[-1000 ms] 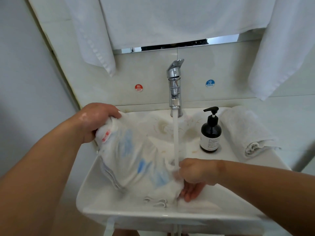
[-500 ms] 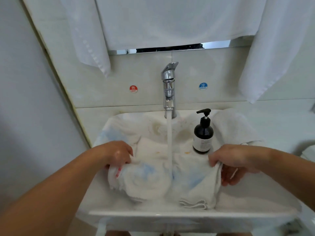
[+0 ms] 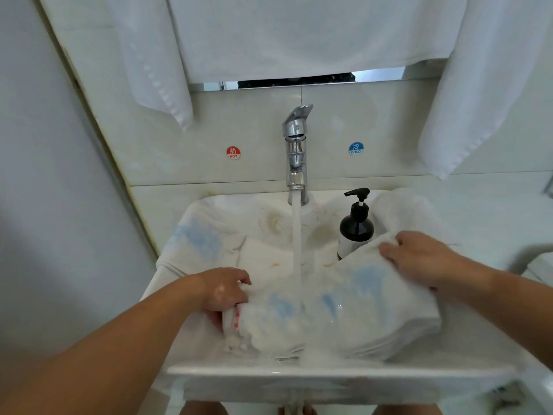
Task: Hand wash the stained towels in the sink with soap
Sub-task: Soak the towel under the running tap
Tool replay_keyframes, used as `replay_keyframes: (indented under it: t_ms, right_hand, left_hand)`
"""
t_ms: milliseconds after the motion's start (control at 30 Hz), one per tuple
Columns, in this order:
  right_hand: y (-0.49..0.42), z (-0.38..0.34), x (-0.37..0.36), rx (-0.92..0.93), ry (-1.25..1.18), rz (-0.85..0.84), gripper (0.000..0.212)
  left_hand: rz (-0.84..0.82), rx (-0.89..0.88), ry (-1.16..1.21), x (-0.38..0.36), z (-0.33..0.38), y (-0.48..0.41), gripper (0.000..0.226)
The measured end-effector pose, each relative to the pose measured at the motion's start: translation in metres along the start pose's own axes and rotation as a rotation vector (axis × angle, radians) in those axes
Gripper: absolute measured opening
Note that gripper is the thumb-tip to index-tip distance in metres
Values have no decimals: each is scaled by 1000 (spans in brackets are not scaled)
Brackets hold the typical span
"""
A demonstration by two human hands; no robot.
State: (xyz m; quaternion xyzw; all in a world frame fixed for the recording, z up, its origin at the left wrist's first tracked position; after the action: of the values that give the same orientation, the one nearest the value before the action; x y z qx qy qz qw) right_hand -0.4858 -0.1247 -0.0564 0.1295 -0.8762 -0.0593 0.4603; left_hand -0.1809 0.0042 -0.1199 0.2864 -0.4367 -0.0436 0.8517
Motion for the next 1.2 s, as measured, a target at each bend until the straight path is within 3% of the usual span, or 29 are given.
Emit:
replay_keyframes:
  t_ms: [100, 200, 433, 600, 767, 833, 933, 1033, 1200]
  right_hand:
    - [1, -7, 21, -1, 5, 0, 30]
    - [5, -8, 27, -22, 2, -16, 31]
    - [8, -12, 28, -43, 98, -41, 26]
    - [3, -7, 0, 1, 297, -96, 21]
    - [12, -10, -56, 133, 627, -251, 14]
    - [14, -13, -65, 225, 725, -213, 18]
    - [9, -18, -55, 313, 736, -25, 40]
    - [10, -13, -54, 338, 748, 5, 57]
    - [10, -10, -55, 381, 867, 8, 42]
  left_hand:
    - [-48, -19, 348, -8, 3, 4, 51]
    - [-147, -111, 411, -19, 17, 9, 62]
    - [-160, -146, 118, -24, 32, 11, 52]
    - [35, -64, -85, 11, 16, 9, 36]
    - [176, 15, -648, 31, 3, 13, 31]
    - [236, -6, -670, 29, 4, 11, 32]
    - [326, -63, -621, 29, 6, 8, 35]
    - [372, -128, -547, 31, 6, 6, 38]
    - [402, -194, -542, 30, 7, 3, 35]
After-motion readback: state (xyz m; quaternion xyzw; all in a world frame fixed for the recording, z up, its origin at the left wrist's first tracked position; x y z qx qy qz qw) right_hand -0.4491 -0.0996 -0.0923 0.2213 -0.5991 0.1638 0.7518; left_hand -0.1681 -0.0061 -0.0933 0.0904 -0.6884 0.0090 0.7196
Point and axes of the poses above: each hand's wrist, its own y-axis away from the middle knuckle, its own x-axis out of the back of the hand, z = x × y, the point moved 6 cm from there along -y, towards the middle knuckle, and after that the axes turned 4 degrees about -x, right-handed, at the moved point
